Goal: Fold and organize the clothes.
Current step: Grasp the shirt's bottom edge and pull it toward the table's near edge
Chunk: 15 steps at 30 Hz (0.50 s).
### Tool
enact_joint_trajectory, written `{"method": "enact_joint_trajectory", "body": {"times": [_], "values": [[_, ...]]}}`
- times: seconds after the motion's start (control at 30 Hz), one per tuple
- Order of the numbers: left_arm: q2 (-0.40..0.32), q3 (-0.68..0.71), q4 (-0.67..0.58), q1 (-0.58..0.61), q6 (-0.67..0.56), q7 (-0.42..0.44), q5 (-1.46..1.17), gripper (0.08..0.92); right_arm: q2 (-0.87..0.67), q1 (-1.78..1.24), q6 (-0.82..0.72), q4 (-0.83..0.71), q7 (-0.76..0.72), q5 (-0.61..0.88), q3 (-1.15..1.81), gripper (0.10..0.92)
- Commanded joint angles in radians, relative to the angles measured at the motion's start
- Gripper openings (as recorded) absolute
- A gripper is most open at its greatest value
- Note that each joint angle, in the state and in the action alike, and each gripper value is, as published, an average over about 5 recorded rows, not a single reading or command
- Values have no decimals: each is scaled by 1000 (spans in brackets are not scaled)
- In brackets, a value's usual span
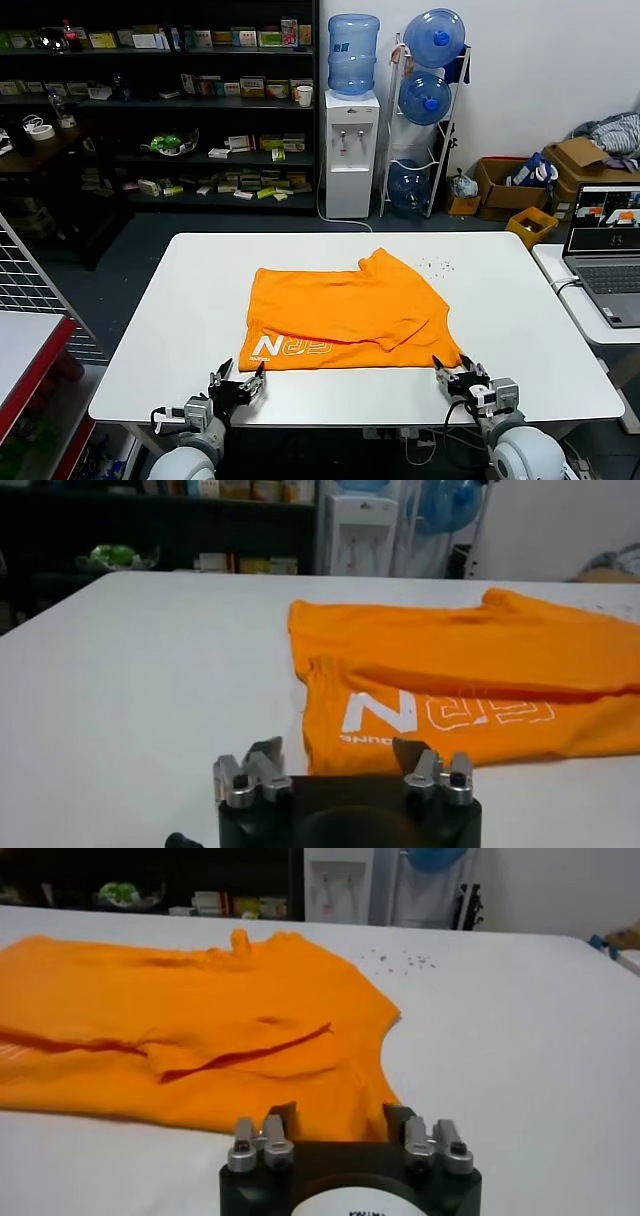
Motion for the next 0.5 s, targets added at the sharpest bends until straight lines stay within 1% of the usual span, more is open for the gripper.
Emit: {"method": "enact_joint_trajectory", "body": {"times": [0.03,0.17,0.23,0.33,0.4,0.5], "values": [[-4,3,5,2,2,-4,2,623,-1,-4,-11,1,8,15,5,436],[-6,4,1,3,-2,-11,4,502,-1,-9,4,10,14,15,9,323],[-6,4,-5,4,-4,-17,5,459,-3,-16,16,23,19,20,13,263],[-2,2,-20,8,-5,-23,4,372,-11,-34,32,55,30,40,23,176],[4,1,-35,15,-5,-28,3,303,-18,-52,37,84,41,57,35,138],[15,-2,-68,33,-4,-41,-2,216,-29,-93,40,133,53,78,63,124]]}}
